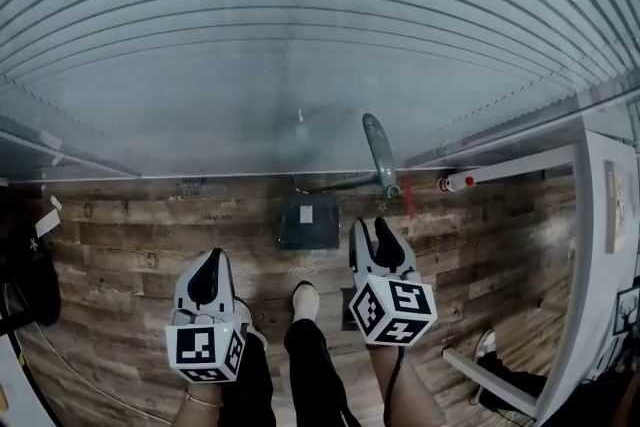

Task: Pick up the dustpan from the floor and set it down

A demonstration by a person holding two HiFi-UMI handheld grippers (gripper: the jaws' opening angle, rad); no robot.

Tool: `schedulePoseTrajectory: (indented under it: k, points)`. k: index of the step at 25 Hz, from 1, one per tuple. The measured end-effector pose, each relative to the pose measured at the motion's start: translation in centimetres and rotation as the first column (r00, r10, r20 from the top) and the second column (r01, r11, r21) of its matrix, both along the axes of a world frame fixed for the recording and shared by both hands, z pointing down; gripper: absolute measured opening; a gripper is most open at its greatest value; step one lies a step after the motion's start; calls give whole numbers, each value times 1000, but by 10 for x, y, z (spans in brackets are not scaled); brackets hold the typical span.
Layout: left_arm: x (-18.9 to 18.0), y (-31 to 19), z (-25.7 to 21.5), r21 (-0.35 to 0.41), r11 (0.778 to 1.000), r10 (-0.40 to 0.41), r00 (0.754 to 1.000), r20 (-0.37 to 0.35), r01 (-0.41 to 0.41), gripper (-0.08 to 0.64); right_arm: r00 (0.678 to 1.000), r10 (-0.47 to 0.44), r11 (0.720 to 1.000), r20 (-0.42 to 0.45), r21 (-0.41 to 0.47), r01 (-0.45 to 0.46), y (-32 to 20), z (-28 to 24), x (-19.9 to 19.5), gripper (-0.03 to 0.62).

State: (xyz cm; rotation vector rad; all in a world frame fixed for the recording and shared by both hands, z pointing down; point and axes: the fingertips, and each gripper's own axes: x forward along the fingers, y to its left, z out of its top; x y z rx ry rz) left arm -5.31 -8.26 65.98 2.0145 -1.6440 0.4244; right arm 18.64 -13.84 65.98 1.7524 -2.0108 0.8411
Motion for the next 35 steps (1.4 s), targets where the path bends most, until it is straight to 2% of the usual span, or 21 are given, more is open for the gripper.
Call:
schedulePoseTrajectory:
  k: [6,10,29,35]
  points:
    - [-16,5,3,5,999,-42,999,8,42,17,1000,-9,1000,-20,27,9,-17,1,-3,207]
    - [-26,9,5,0,999,-53,998,15,53,17,1000,4,999,-20,38,-3,-26,2,-2,222]
    - [-40,1,13,4,995,-97,995,14,97,17,998,-5,998,-62,57,9,-62,13,-4,221]
    - [-42,0,13,6,995,-104,994,20,104,17,995,-14,998,-94,57,19,-65,15,-4,163]
